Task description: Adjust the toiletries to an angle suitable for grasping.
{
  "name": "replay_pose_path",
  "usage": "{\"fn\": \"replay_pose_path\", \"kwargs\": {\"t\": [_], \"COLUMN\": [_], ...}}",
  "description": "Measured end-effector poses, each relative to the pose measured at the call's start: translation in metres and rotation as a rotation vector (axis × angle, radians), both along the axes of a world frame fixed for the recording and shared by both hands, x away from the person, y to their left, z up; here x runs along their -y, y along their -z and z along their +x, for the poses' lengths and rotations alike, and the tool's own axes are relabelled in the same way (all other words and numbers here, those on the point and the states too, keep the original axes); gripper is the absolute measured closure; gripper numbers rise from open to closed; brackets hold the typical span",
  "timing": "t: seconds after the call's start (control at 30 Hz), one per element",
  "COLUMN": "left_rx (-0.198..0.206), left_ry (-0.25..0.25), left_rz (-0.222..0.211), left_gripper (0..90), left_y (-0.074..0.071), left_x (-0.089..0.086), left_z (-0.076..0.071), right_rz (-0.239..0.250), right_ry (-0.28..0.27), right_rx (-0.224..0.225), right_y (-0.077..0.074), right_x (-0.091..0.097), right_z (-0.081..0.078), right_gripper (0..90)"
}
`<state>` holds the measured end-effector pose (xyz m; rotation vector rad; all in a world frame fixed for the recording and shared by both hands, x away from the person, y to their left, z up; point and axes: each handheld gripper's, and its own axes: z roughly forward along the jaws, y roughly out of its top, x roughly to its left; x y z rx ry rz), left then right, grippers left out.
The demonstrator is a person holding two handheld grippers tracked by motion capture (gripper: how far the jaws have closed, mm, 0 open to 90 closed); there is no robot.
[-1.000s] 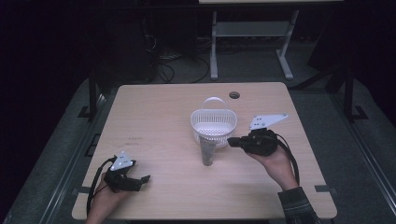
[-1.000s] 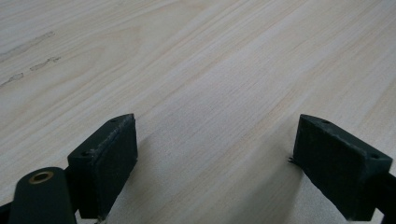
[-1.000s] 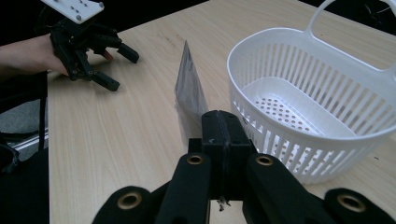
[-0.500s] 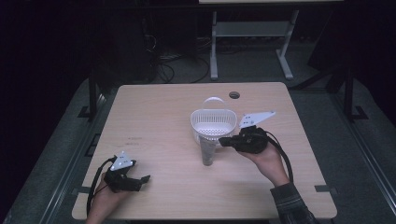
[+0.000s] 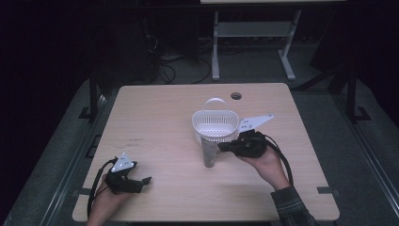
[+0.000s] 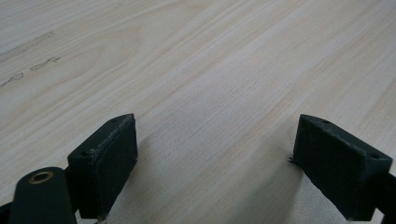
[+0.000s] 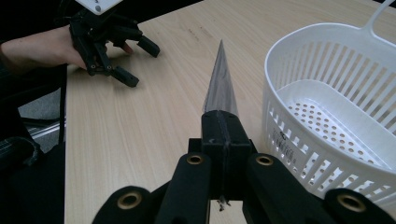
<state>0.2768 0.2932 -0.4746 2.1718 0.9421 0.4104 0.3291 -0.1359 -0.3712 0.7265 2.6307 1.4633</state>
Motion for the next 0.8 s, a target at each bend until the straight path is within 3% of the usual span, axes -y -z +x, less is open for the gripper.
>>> {"fn": "replay_pose_path", "kwargs": {"t": [0.8], "left_rx": [-0.001], "left_ry": [-0.001], "left_rz": [-0.002], "left_gripper": [12.7], "left_y": [0.000], "left_x": [0.000], "left_z": [0.000], "right_rz": [-0.014], "right_ry": [-0.077], "right_rx": [0.001], "right_y": [-0.002], "right_x": [-0.020], "right_z": [-0.012], "right_gripper": [89.6]}}
